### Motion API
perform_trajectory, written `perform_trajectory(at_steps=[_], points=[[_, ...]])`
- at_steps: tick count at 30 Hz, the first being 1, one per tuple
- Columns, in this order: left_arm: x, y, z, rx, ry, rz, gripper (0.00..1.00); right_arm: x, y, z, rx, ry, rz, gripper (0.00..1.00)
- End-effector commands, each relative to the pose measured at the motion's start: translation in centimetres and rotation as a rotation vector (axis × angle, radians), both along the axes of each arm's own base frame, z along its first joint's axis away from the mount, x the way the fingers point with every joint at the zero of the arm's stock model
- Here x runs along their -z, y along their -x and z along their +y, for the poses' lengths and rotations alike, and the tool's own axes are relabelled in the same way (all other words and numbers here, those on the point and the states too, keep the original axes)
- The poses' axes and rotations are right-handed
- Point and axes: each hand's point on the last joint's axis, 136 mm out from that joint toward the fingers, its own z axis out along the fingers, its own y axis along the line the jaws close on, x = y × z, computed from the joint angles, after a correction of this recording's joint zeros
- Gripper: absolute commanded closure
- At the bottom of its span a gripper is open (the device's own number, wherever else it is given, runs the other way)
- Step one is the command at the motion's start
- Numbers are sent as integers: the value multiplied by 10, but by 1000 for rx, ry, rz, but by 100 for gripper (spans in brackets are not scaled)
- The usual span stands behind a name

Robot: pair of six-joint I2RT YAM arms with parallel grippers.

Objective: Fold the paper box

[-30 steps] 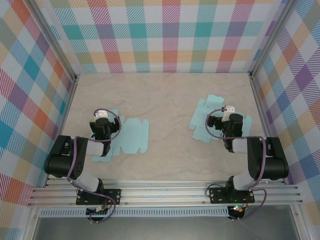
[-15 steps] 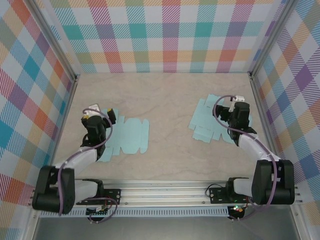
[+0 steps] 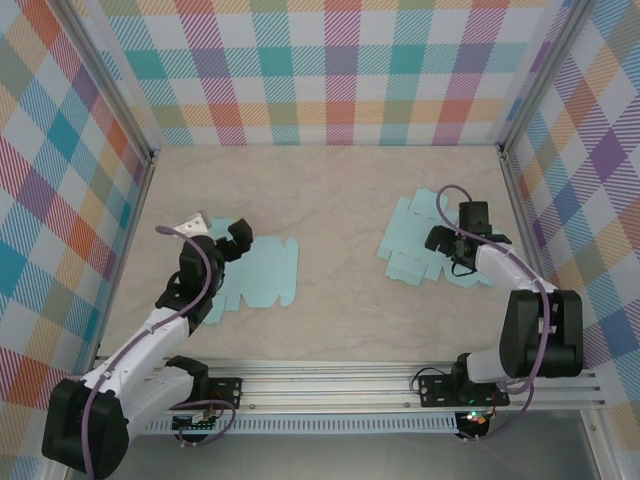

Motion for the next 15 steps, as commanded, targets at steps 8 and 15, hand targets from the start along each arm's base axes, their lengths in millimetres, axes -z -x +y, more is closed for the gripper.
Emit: perform_trajectory(at_steps=[8,15], points=[[13,-17,-44,41,81,123,0,23,4,21,-9,-95,151,10],[24,-29,-52,24,138,150,0,40,14,51,-49,-112,211,12]])
